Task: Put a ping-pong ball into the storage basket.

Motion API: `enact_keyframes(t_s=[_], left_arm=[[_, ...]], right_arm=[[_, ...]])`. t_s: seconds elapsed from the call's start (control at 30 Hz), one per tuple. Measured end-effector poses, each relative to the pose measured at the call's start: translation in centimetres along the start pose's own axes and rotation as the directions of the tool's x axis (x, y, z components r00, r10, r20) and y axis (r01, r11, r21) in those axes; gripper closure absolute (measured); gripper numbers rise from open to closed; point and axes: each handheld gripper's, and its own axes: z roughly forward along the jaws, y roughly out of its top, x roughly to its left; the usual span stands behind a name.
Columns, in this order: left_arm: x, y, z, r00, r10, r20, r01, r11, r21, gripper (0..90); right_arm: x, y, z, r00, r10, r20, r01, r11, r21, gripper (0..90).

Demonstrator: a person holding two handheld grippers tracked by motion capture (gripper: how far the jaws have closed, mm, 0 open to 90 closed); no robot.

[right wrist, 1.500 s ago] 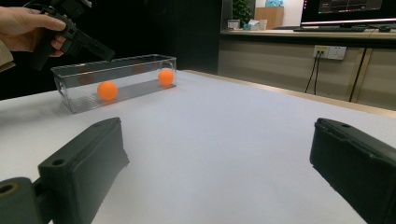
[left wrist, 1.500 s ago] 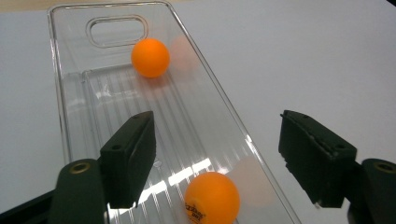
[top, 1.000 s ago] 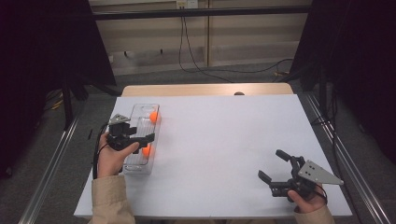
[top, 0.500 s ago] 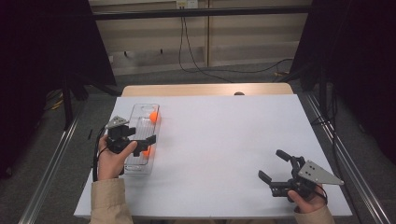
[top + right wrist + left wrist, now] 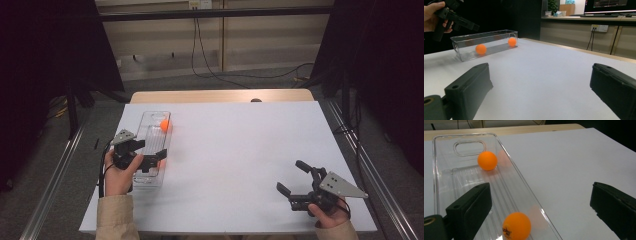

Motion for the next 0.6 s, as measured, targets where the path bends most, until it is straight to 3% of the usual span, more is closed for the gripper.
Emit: enact_keyframes(t_s=[0.6], left_arm=[[-0.5, -1.2, -0.8, 0.9995, 0.030, -0.008, -0.030, 0.9983, -0.051, 4.1]], right_arm=[[0.0, 0.0, 0.0, 1.0000, 0.001, 0.001, -0.001, 1.000, 0.000, 2.6]])
